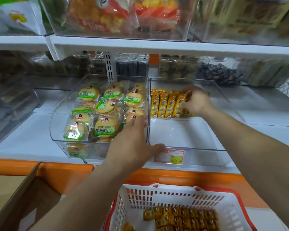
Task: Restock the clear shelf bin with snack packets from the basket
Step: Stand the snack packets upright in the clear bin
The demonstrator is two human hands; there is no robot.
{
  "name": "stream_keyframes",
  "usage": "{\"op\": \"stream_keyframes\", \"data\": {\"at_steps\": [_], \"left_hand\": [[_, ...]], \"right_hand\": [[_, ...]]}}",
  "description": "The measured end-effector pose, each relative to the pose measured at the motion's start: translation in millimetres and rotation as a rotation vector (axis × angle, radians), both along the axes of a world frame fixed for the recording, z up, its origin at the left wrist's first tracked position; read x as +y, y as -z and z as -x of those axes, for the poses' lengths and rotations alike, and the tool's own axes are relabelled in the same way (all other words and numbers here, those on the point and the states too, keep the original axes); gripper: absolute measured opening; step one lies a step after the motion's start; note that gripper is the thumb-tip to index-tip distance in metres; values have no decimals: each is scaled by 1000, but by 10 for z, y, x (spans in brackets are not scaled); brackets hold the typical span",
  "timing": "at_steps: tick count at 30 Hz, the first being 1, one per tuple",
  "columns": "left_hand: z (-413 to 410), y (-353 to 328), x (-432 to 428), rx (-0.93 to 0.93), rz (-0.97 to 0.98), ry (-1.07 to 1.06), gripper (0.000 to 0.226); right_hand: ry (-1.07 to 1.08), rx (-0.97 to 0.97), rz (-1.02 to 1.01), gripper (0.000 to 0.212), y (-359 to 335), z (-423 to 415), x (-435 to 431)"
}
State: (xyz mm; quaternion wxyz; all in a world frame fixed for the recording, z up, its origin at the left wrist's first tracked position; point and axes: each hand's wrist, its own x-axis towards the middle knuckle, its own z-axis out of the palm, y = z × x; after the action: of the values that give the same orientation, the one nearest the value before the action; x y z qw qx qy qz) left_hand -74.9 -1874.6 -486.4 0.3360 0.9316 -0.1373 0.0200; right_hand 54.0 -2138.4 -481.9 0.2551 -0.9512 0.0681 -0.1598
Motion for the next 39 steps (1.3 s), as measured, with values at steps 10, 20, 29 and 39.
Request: {"op": "stream_keyframes", "data": {"at_steps": [10, 20, 29, 39], "left_hand": [[2, 3, -24, -6, -97, -9, 100], [95, -181, 75, 3, 18, -13, 88], [715, -358, 298, -113, 37, 133, 13], [1099, 1044, 221, 443, -494, 220, 33]], "right_hand": [[13, 18, 221, 49, 203, -153, 114], [-4, 25, 141, 46, -147, 306, 71], [-356, -47, -74, 19, -453, 1877, 367], [-479, 550, -100, 13, 1154, 2627, 521]]}}
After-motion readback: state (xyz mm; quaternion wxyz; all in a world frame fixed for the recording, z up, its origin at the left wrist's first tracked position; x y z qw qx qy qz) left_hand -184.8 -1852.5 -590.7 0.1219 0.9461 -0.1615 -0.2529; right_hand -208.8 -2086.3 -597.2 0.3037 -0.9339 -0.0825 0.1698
